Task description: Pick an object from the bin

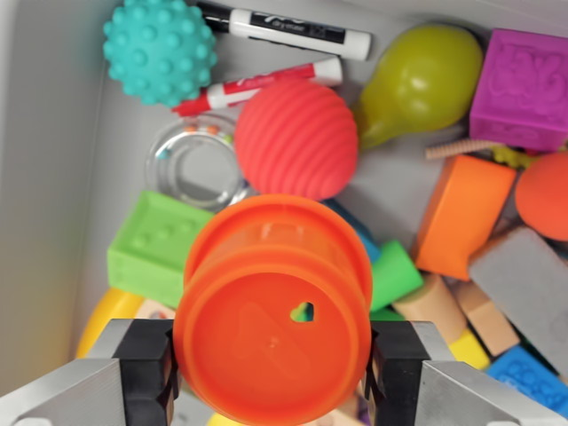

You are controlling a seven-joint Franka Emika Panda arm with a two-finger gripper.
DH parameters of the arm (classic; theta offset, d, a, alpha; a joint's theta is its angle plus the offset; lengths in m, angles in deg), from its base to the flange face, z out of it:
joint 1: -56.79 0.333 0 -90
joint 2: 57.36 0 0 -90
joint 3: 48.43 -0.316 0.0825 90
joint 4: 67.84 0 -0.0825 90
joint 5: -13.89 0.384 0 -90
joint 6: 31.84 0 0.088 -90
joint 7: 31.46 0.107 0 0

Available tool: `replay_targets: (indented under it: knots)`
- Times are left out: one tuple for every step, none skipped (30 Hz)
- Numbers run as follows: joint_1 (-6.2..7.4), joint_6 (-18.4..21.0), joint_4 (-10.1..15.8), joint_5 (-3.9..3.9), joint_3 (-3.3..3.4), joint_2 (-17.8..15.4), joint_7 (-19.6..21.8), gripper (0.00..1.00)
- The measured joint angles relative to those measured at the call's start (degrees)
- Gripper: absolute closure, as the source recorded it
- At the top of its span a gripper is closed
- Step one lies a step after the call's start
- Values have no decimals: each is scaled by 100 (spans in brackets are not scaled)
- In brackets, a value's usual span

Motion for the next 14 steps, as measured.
replay_targets:
  knots:
    - [0, 26, -9, 0, 0, -15, 0, 100]
    - [0, 39, -15, 0, 0, -23, 0, 100]
    - [0, 62, -27, 0, 0, -33, 0, 100]
    - [0, 83, -38, 0, 0, -41, 0, 100]
    - [0, 100, -48, 0, 0, -46, 0, 100]
    - [0, 114, -55, 0, 0, -51, 0, 100]
    - [0, 125, -59, 0, 0, -54, 0, 100]
    - [-1, 133, -63, 0, 0, -57, 0, 100]
    - [-1, 136, -64, 0, 0, -57, 0, 100]
    - [-1, 139, -66, 0, 0, -58, 0, 100]
    - [0, 139, -65, 0, 0, -57, 0, 100]
    - [0, 139, -65, 0, 0, -56, 0, 100]
    - [0, 139, -64, 0, 0, -55, 0, 100]
    - [0, 139, -64, 0, 0, -54, 0, 100]
